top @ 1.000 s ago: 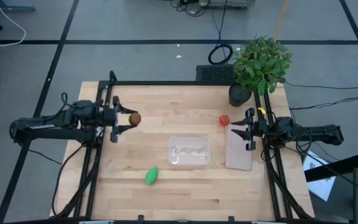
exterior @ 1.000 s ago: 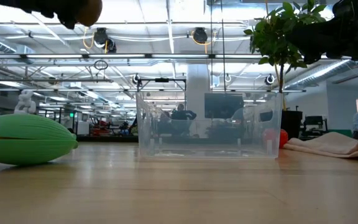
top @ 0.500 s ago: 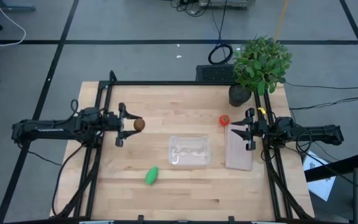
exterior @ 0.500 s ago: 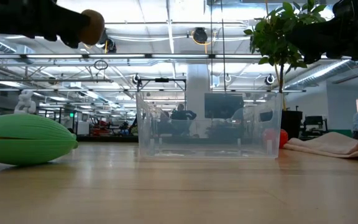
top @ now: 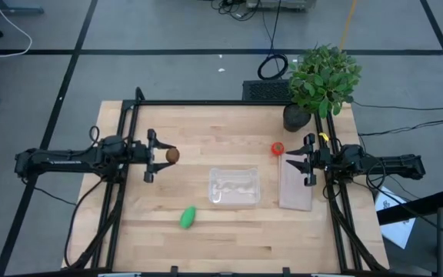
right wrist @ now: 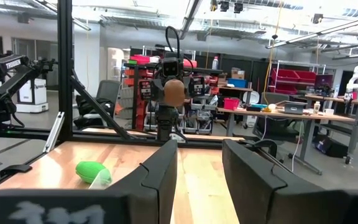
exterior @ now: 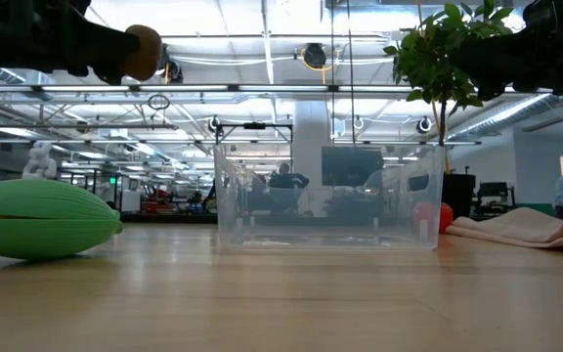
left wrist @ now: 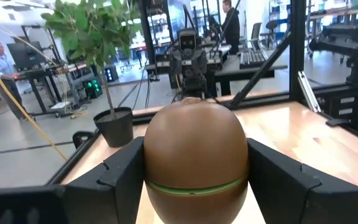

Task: Pick and placing Produce into tupperware
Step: Put the kiwi into the transparent bin, then put the tomato into the transparent bin

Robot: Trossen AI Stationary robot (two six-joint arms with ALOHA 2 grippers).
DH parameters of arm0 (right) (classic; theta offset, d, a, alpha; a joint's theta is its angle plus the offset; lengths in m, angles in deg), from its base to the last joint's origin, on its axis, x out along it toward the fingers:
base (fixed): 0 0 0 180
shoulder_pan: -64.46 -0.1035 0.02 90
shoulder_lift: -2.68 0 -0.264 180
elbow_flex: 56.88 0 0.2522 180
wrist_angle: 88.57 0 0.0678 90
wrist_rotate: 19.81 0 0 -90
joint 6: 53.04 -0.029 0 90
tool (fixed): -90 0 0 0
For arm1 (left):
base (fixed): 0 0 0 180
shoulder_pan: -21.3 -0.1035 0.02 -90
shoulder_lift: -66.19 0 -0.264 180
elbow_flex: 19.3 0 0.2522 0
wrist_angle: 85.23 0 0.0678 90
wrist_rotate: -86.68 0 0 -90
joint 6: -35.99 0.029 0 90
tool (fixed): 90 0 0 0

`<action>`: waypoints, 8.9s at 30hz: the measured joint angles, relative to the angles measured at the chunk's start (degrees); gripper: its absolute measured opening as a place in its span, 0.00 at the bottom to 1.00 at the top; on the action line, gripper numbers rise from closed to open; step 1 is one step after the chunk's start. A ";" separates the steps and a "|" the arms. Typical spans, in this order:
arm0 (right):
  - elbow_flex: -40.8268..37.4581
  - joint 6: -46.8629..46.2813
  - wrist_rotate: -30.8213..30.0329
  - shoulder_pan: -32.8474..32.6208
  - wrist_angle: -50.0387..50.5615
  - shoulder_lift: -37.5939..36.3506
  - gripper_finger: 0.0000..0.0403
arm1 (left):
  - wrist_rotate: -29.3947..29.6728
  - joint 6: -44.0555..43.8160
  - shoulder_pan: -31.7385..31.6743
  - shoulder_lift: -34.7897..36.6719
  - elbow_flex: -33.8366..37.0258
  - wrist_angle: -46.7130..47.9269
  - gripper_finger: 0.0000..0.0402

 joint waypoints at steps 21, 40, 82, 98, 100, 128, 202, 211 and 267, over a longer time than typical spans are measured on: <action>-0.01 0.09 -0.09 0.01 -0.46 0.00 0.30 | 1.99 -0.84 -4.76 -5.97 -12.72 -0.14 0.60; -0.01 0.09 -0.10 0.01 -0.44 0.00 0.30 | -14.44 0.24 -11.63 -30.67 -34.82 4.50 0.59; -0.02 0.31 -0.11 0.01 -0.39 0.01 0.30 | -27.21 8.39 -8.22 -70.73 -67.41 30.33 0.59; -0.01 0.31 -0.11 0.01 -0.42 0.00 0.30 | -25.22 12.99 -4.43 -80.73 -67.41 38.16 0.59; -0.01 0.31 -0.11 0.01 -0.39 0.00 0.30 | -25.04 13.75 -4.06 -81.25 -67.41 38.91 0.59; 0.00 0.16 -0.02 0.01 0.06 0.11 0.30 | -20.81 18.27 -0.56 -87.32 -67.38 45.68 0.59; -0.02 0.76 -0.04 0.01 0.04 0.13 0.30 | -10.67 55.11 5.94 -88.66 -71.78 56.34 0.59; -0.01 0.74 -0.08 0.01 -0.02 0.47 0.30 | -10.54 54.58 5.14 -90.62 -71.73 54.38 0.59; -0.02 1.18 -0.20 0.01 -0.45 1.25 0.30 | -2.38 45.33 4.57 -91.23 -78.34 60.38 0.69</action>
